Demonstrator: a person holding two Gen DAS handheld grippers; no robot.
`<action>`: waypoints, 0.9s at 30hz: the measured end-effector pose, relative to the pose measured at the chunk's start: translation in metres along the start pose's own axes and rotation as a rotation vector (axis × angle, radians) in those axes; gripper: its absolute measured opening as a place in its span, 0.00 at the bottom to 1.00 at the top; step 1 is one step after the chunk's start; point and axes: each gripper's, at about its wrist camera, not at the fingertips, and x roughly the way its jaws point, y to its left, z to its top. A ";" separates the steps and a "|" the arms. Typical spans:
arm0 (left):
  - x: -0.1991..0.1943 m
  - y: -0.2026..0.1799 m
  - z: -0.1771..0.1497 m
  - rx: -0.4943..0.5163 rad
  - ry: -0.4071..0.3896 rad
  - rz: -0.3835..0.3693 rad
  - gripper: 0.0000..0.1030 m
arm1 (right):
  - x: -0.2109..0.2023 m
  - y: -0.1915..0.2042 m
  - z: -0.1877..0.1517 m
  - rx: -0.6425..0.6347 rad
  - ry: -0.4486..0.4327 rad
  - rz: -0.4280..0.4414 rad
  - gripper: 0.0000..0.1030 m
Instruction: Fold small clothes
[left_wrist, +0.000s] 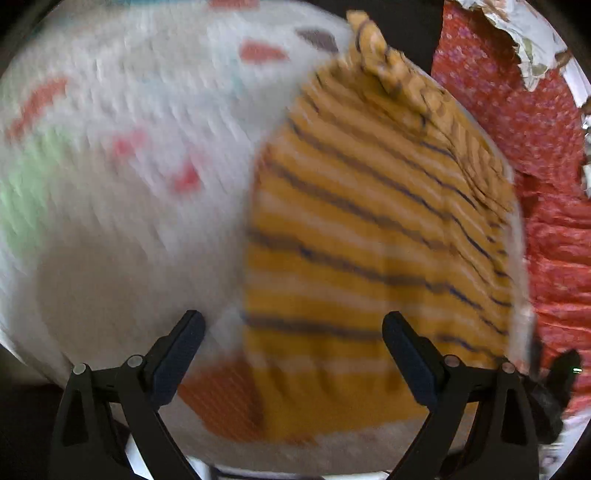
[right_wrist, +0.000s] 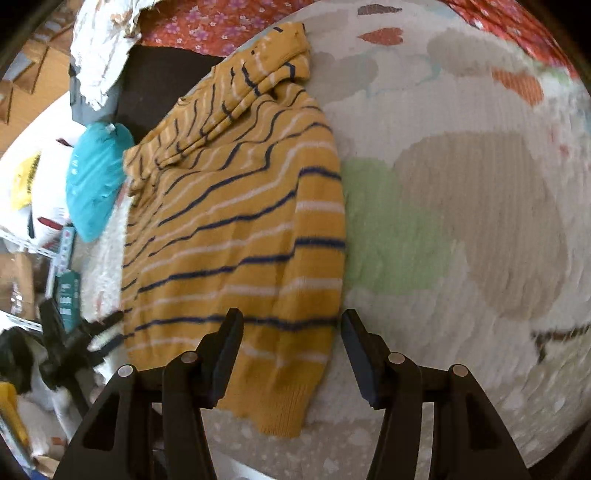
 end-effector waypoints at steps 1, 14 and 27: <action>-0.001 -0.002 -0.006 0.013 -0.011 0.018 0.94 | -0.001 -0.001 -0.004 0.008 -0.002 0.014 0.59; -0.015 -0.012 -0.023 -0.033 0.025 0.122 0.11 | 0.026 0.029 -0.017 -0.052 0.030 0.045 0.08; -0.043 -0.027 -0.105 0.078 0.108 0.202 0.11 | -0.028 0.004 -0.070 -0.085 0.144 -0.003 0.08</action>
